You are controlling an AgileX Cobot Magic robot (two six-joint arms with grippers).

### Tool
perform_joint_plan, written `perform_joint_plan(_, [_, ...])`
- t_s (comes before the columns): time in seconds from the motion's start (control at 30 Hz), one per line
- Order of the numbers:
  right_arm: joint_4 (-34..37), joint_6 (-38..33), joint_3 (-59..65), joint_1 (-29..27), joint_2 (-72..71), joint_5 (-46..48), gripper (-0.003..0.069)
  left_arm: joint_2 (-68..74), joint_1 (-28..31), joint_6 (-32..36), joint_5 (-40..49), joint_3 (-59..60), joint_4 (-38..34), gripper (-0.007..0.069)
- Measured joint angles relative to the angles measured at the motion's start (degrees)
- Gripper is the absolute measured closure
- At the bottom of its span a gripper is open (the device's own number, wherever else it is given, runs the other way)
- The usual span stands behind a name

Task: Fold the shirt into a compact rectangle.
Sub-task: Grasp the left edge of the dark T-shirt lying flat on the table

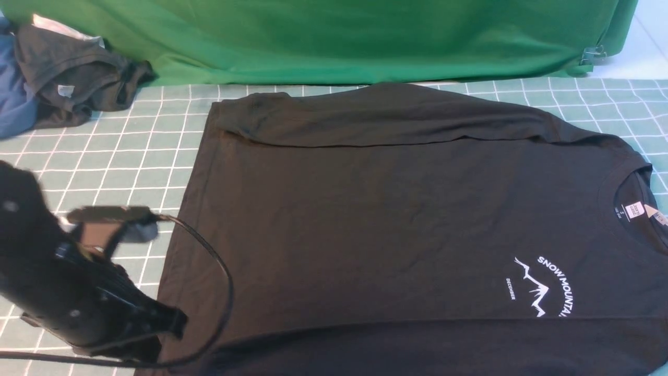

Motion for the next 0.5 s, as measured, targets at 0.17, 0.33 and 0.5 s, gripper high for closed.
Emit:
perform_joint_plan(0.17, [0.14,-0.23,3.62,0.00,0.26,-1.96,0.0620,1.17,-6.41,-3.68,-1.87,0.00,4.41,0.0575])
perform_joint_plan(0.33, [1.27,-0.28,5.19,0.00,0.26,-2.62,0.0620,1.17,-9.28,-3.68,-3.88,0.00,5.33,0.0477])
perform_joint_plan(0.5, [2.13,-0.28,5.24,0.00,0.26,-2.59,0.0610,1.17,-9.55,-3.68,-5.60,0.00,5.81,0.0293])
